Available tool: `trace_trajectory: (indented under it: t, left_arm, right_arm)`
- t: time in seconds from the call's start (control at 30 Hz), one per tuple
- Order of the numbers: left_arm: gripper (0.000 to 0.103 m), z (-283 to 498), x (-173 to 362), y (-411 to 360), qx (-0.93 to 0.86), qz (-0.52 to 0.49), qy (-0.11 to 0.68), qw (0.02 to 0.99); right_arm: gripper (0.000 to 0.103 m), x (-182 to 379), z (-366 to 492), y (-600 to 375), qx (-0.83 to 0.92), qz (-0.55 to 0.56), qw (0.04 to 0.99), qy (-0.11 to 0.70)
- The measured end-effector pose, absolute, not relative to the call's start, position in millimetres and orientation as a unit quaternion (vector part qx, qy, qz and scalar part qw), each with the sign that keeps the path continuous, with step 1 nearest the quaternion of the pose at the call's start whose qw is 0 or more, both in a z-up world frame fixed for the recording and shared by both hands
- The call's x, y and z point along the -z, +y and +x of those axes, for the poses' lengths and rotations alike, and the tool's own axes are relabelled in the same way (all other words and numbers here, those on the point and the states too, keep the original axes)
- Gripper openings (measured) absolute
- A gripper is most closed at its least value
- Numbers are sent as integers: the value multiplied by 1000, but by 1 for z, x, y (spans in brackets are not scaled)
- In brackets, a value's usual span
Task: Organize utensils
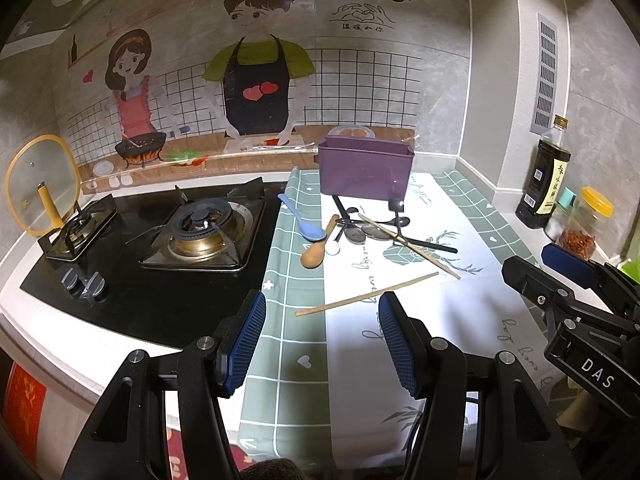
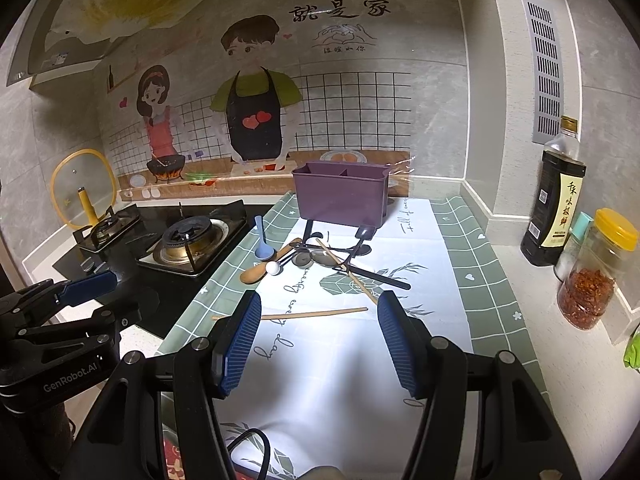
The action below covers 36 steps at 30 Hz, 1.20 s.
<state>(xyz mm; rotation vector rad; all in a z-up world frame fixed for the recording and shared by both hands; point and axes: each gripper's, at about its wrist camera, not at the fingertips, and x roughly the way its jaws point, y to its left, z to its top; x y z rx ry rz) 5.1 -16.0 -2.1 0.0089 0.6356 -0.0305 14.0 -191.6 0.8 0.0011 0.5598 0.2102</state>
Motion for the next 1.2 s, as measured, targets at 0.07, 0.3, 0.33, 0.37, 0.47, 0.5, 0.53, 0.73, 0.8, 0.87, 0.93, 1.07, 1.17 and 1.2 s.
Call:
trace_trajectory:
  t: [0.07, 0.3, 0.33, 0.37, 0.47, 0.5, 0.53, 0.73, 0.8, 0.87, 0.93, 1.07, 1.17, 1.2]
  left_arm:
    - [59, 5, 2, -16, 15, 4, 312, 950]
    - [59, 6, 1, -16, 14, 5, 311, 950]
    - [59, 6, 1, -16, 15, 5, 311, 950]
    - [59, 6, 1, -16, 15, 5, 312, 950]
    - [59, 6, 1, -16, 14, 5, 313, 950]
    - [59, 6, 1, -16, 14, 5, 314, 949]
    - [59, 7, 2, -15, 12, 5, 316, 949]
    - [59, 42, 0, -9, -4, -32, 348, 937]
    - [59, 58, -1, -5, -7, -56, 350, 935]
    - [59, 75, -2, -1, -7, -71, 352, 933]
    - [59, 87, -2, 0, -7, -62, 353, 933]
    - [59, 114, 6, 7, 15, -55, 395, 917]
    - [59, 123, 16, 15, 11, -51, 403, 914]
    - [59, 127, 19, 20, 13, -54, 400, 915]
  right_arm:
    - [58, -1, 14, -192, -103, 0, 956, 276]
    - [58, -1, 14, -192, -104, 0, 956, 275]
    - [58, -1, 14, -193, -104, -1, 956, 275]
    - [58, -1, 13, -194, -104, -1, 956, 274]
    - [58, -2, 14, -196, -105, 0, 956, 275]
    - [58, -2, 13, -195, -104, 0, 956, 275]
    - [58, -2, 13, -196, -105, 0, 956, 274]
    - [58, -9, 35, -212, -129, -44, 958, 252]
    - [58, -13, 54, -217, -142, -71, 955, 249]
    - [57, -10, 77, -218, -177, -104, 941, 268]
    - [55, -4, 102, -219, -218, -117, 921, 302]
    - [47, 13, 157, -220, -249, -126, 894, 350]
    - [45, 28, 193, -219, -227, -117, 892, 373]
    - [45, 32, 205, -218, -219, -112, 893, 377]
